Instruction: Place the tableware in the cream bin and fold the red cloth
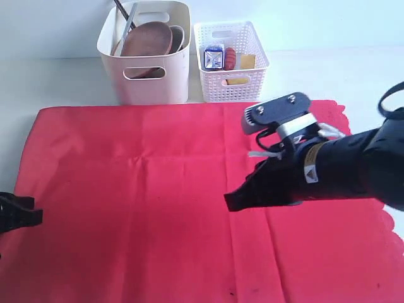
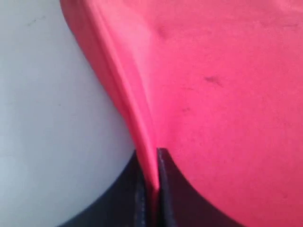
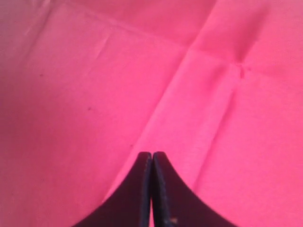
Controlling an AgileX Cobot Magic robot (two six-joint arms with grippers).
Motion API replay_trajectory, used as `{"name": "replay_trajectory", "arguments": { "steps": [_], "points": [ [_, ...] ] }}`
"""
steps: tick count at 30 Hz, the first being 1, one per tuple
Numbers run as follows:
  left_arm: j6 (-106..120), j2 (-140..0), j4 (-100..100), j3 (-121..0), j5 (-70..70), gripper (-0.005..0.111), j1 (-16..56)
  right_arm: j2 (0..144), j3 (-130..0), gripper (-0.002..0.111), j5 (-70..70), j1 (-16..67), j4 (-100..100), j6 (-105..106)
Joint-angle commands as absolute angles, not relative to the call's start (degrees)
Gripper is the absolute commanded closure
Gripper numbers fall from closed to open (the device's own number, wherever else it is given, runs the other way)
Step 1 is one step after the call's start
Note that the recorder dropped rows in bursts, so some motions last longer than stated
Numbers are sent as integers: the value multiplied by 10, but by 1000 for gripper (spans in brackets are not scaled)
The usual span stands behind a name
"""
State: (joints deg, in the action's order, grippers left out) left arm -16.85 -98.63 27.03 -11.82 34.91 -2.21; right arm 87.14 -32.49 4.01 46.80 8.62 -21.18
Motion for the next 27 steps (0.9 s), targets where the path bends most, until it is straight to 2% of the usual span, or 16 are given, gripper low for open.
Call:
{"name": "replay_trajectory", "arguments": {
  "steps": [1,5,11,16,27],
  "points": [
    [-145,-980,207,-147,297,106,-22,910,-326,108,-6,516,86,-210],
    [-98,-943,127,-160,275,106,-22,946,-355,108,8,558,74,-216],
    [-95,-844,118,-175,230,106,-22,1027,-430,108,36,597,77,-214],
    [-112,-733,144,-175,180,106,-11,1089,-508,108,146,600,75,-208],
    [-139,-537,182,-175,93,106,143,1112,-544,108,168,606,60,-185]
  ]
}}
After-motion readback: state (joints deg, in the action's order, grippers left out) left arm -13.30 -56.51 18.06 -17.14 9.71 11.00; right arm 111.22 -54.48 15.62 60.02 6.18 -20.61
